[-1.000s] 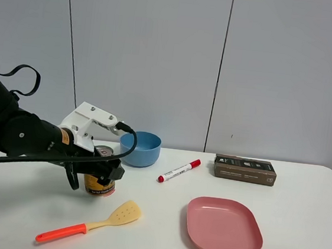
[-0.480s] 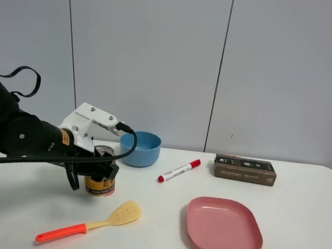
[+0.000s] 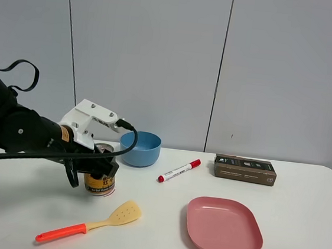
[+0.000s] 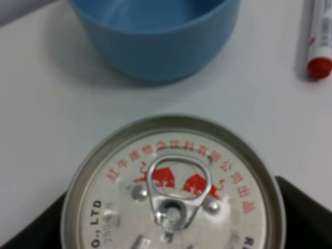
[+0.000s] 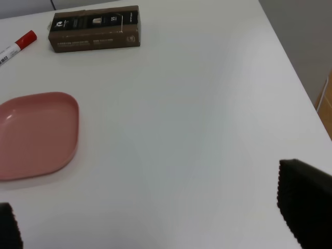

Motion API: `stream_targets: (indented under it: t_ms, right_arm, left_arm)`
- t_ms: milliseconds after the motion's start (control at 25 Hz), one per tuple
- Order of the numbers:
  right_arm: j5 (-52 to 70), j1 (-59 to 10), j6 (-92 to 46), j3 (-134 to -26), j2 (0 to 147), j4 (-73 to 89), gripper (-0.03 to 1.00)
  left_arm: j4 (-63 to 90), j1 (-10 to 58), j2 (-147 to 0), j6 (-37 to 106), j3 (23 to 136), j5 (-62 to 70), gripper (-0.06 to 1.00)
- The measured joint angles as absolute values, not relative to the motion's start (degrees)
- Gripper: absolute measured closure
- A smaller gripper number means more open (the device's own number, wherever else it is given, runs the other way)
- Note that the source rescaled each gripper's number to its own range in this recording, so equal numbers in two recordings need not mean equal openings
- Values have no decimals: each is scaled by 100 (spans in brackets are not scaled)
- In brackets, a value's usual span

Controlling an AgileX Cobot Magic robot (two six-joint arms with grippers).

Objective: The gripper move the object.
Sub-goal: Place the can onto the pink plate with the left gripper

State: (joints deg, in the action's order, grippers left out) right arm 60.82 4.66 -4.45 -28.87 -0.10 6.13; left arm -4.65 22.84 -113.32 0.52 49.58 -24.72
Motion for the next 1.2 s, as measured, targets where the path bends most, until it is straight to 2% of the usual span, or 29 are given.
stream_targets:
  t_ms: [400,680,1000,1200]
  right_arm:
    - [6086,466,-445,-2887,-10,613,-3]
    - [6086,466,-445,-2887,-10,613,-3]
    - [6086,466,-445,-2887,-10,613,-3]
    - [6086,466,-445,-2887,-10,613,-3]
  left_arm:
    - [-459,2973,-10183,52,4955,-2076,94]
    - [-453,3588,-10098,52,4955,-1945,94]
    - [-374,3718,-10109,52,5024,-1841,94]
    - [-374,4114,-10112,52,5382,-1753,94]
